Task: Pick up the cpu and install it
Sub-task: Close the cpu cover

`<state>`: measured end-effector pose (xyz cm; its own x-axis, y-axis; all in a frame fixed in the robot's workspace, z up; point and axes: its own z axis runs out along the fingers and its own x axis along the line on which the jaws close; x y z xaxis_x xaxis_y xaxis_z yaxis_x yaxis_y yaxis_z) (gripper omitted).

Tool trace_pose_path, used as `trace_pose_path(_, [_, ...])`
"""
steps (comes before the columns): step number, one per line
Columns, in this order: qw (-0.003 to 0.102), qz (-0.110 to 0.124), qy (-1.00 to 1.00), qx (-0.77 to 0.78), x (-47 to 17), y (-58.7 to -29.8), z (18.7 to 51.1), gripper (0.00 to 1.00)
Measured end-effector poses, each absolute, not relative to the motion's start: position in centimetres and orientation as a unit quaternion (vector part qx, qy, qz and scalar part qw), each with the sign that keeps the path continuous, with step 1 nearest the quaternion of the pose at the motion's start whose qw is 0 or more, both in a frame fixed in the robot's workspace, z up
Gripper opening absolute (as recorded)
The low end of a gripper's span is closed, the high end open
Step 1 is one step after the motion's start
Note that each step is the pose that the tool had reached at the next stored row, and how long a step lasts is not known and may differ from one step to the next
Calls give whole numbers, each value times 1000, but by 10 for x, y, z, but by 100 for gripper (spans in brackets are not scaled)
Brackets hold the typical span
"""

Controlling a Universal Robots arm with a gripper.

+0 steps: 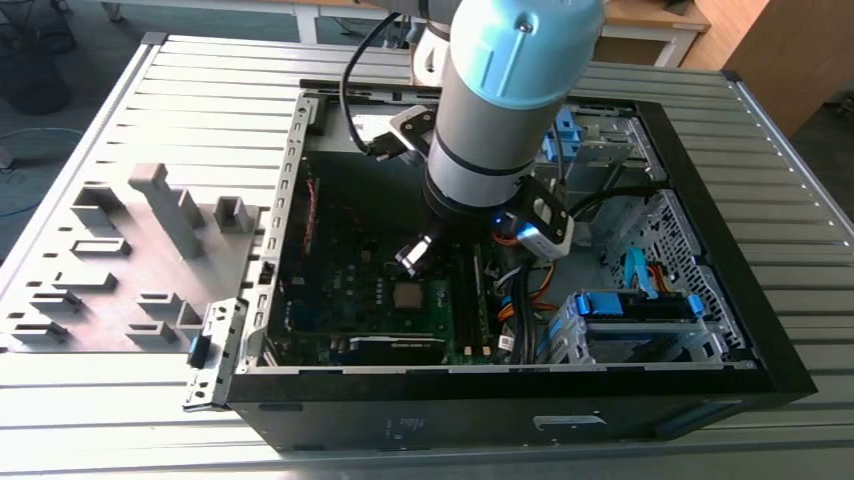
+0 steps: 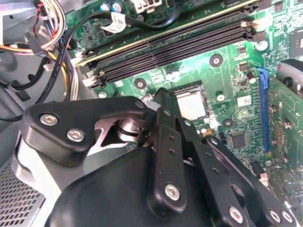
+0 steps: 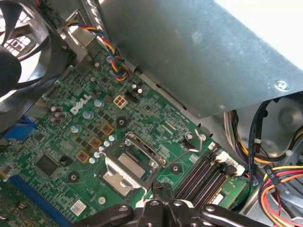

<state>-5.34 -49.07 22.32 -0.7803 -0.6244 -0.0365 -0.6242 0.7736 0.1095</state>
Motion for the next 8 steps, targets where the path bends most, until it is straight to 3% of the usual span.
trace_pose_path(8, [1,-58,-942,332,-49,-493,223,11])
